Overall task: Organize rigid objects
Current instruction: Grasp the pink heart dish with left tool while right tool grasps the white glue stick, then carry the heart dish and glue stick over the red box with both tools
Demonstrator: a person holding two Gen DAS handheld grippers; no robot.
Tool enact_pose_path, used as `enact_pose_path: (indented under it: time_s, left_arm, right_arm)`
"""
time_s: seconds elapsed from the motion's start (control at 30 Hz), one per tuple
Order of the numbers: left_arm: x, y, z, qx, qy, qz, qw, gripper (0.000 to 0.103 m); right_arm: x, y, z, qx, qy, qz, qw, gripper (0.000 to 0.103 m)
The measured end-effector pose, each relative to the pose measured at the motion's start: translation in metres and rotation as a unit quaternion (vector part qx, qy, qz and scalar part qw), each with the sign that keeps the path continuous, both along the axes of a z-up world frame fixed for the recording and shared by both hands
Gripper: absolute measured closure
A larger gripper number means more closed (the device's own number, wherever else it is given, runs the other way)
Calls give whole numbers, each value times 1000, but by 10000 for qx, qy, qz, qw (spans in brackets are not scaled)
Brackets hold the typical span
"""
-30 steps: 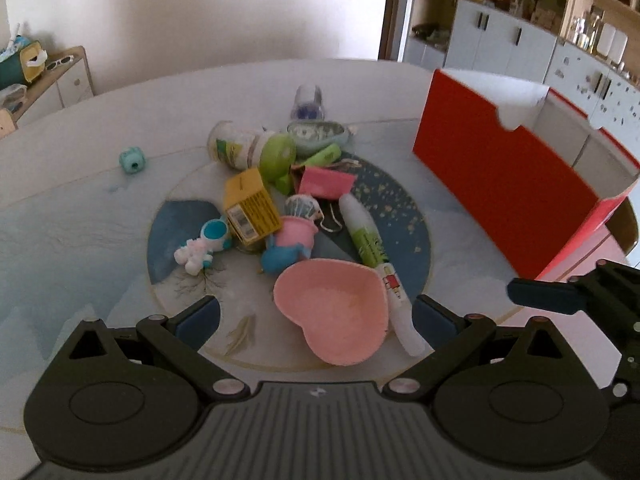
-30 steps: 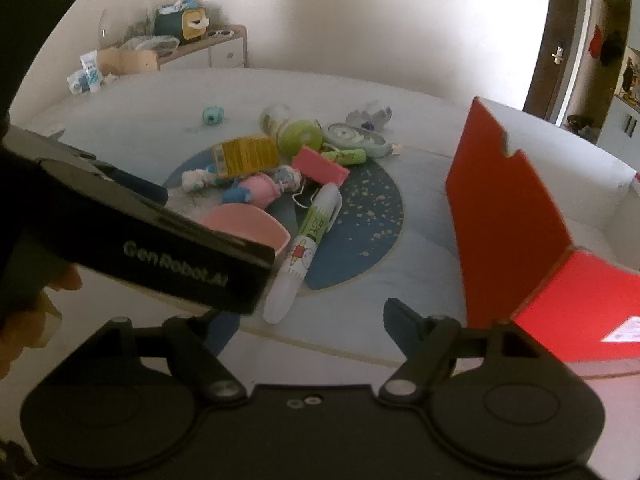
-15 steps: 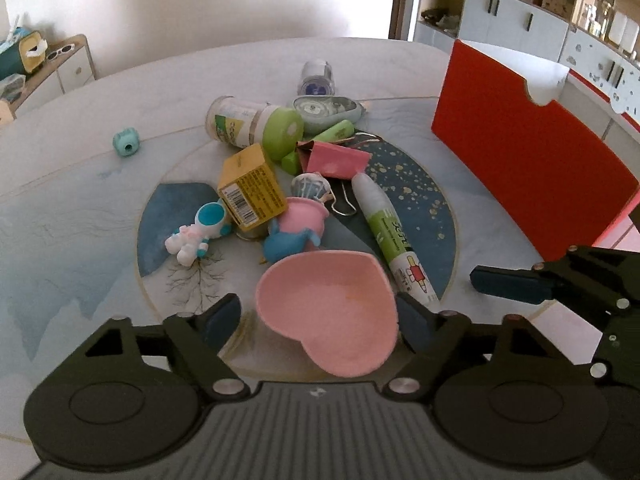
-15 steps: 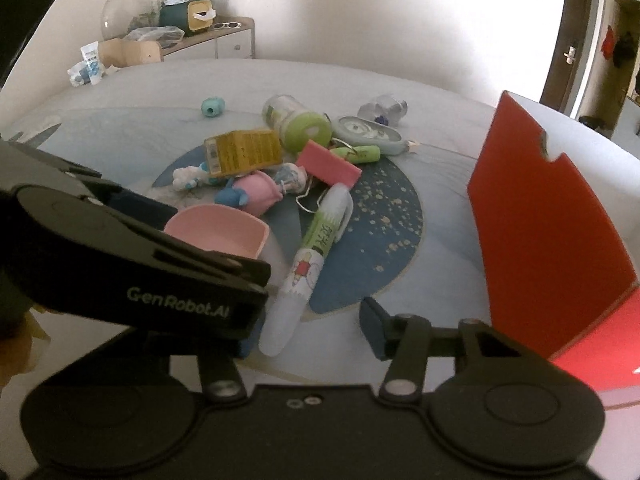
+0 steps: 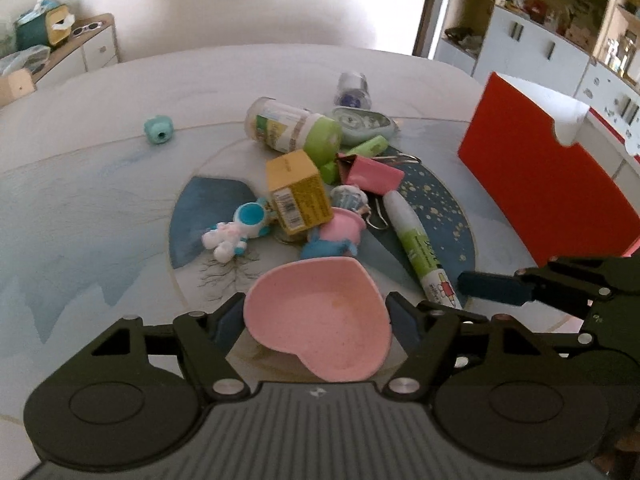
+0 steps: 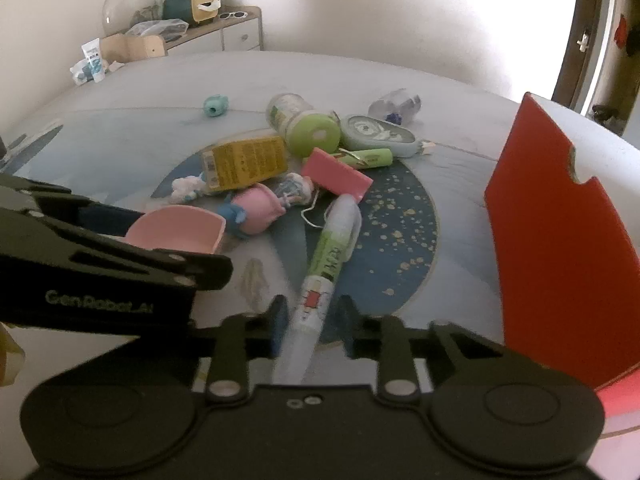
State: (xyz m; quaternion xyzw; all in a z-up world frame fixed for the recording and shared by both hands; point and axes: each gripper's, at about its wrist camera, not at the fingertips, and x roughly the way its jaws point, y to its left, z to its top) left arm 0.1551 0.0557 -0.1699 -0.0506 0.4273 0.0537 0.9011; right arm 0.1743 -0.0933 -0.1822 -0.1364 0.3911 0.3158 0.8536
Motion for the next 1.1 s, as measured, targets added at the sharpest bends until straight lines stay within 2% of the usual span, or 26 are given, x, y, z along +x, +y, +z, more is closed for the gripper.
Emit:
enact_pose_path:
  time_s: [0.17, 0.3, 0.43, 0.6, 0.8, 1.1]
  left_arm:
    - [-7, 6, 5, 25, -62, 51, 10000, 28]
    - [-15, 6, 10, 38, -81, 43, 10000, 28]
    - [-20, 4, 18, 41, 51, -3, 10000, 28]
    - [-28, -2, 35, 20, -14, -166, 9999, 28]
    - [-41, -10, 61, 34, -229, -369, 9990, 28]
    - [-50, -28, 104, -12, -553, -936, 9941, 28]
  right_arm:
    - [1, -4, 3, 25, 178, -185, 9997, 86]
    - [-2, -15, 10, 261, 471, -422, 9977, 87]
    - [-13, -24, 26, 480, 576, -557, 9956, 87]
    - [-29, -34, 50, 637, 529, -649, 9945, 87]
    - [-46, -47, 82, 652, 199, -741, 9949, 87]
    - [-61, -77, 126, 825, -142, -1025, 9912, 87]
